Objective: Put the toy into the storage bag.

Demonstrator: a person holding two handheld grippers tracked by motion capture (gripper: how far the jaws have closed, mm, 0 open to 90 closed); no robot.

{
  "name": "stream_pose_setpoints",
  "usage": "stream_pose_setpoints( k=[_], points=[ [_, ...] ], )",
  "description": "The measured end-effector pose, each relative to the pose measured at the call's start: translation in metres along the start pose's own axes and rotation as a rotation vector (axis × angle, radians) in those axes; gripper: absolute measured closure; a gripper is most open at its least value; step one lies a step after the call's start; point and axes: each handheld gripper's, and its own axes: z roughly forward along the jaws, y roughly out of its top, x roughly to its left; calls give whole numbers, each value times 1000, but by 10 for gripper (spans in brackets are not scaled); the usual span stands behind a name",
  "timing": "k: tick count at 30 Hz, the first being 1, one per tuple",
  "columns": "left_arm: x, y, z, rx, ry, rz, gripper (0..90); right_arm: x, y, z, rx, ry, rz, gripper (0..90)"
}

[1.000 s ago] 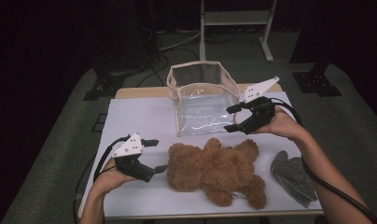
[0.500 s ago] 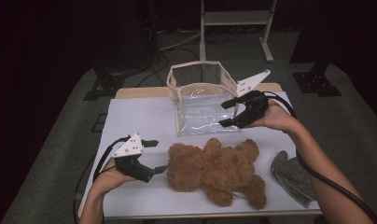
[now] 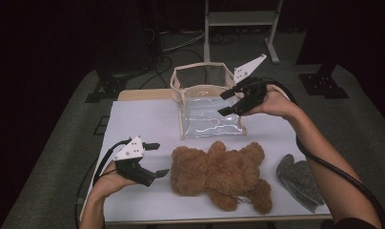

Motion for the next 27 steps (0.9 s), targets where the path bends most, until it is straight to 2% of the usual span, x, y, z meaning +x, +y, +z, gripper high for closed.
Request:
stream_pose_setpoints(
  k=[8, 12, 16, 20, 27],
  points=[
    [1, -3, 1, 5, 1, -17, 102, -16, 13, 5, 19, 9, -13, 338],
    [1, -4, -1, 6, 7, -19, 99, -27, 18, 9, 47, 4, -23, 343],
    [3, -3, -3, 3, 15, -23, 99, -38, 23, 12, 53, 2, -4, 351],
    [3, -4, -3, 12, 19, -21, 99, -49, 27, 17, 74, -2, -9, 363],
    [4, -6, -3, 20, 25, -23, 99, -65, 26, 23, 99, -9, 4, 393]
  ],
)
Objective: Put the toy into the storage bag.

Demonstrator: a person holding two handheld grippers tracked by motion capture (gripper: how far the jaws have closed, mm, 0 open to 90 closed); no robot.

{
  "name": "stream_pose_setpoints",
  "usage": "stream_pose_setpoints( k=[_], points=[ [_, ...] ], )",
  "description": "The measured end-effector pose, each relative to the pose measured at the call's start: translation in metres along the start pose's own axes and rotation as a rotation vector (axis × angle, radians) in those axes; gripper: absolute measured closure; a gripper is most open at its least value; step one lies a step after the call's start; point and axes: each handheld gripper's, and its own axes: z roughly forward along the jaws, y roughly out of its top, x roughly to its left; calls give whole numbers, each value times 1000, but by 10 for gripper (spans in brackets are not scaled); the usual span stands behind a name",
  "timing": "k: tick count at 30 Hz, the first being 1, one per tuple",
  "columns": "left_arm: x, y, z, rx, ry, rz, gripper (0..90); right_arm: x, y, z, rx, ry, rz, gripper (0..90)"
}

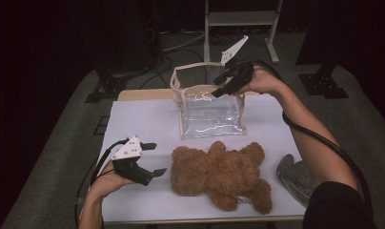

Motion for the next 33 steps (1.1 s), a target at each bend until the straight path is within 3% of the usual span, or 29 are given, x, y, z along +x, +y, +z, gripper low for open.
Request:
stream_pose_setpoints(
  k=[15, 21, 27, 33],
  points=[
    [0, -4, -2, 16, 8, -15, 99, -21, -1, 15, 41, -29, 29, 401],
    [1, -5, -4, 13, 12, -19, 99, -25, -4, 21, 61, -28, 38, 456],
    [0, -5, -3, 12, 5, -22, 99, -26, -10, 22, 98, -19, 27, 680],
    [1, -6, -3, 13, 3, -24, 100, -22, -14, 21, 106, -6, 13, 816]
  ],
)
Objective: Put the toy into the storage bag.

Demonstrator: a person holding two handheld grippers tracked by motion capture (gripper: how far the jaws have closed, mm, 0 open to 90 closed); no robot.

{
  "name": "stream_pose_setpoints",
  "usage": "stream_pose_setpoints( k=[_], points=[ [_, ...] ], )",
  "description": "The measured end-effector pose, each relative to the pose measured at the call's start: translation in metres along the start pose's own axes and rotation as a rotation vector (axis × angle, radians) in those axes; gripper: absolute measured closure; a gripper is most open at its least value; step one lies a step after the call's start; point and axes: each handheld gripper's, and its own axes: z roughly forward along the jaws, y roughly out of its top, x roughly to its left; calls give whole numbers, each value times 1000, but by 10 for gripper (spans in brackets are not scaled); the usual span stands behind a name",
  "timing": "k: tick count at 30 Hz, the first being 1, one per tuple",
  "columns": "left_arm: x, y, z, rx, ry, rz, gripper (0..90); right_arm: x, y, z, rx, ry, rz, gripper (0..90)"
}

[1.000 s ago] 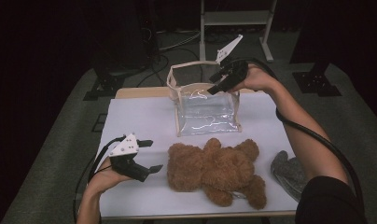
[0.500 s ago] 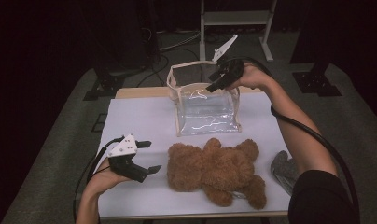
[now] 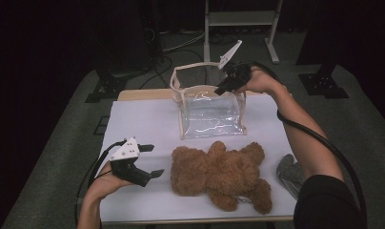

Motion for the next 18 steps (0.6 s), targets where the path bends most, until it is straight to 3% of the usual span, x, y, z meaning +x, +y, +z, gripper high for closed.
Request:
stream_pose_setpoints(
  k=[3, 18],
  points=[
    [1, 0, 0, 1, 0, -2, 100, 4, 0, -3, 2, 13, -16, 857],
    [-1, 1, 0, -11, -8, -3, 100, 28, -10, -9, -14, 64, -33, 871]
  ],
)
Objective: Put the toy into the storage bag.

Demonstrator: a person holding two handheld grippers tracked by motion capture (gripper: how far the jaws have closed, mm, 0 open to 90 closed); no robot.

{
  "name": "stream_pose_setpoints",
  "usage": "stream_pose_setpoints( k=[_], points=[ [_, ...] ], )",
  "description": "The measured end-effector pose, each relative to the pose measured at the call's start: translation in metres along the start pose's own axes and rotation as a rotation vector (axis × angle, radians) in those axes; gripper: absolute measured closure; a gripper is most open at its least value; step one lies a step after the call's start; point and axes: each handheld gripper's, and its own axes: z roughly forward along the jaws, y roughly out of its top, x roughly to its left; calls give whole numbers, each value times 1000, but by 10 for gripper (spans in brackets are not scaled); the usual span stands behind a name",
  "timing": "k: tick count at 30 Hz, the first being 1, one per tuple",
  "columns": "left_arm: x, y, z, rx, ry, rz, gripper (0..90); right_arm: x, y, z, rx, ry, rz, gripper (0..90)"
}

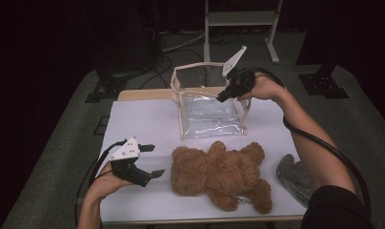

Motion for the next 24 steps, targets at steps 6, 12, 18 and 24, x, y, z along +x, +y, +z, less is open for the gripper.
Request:
stream_pose_setpoints(
  k=[6, 12, 18, 24],
  points=[
    [0, -1, 1, 2, -5, -1, 100, 13, -4, -3, 1, 7, -13, 872],
    [0, -2, 3, 12, -13, 6, 99, 30, -10, -8, 0, 15, -27, 871],
    [-1, -1, 1, 4, -13, 5, 99, 44, -15, -14, -9, 25, -42, 871],
    [-2, -1, 1, 7, -20, 13, 99, 61, -16, -17, -1, 36, -72, 872]
  ],
)
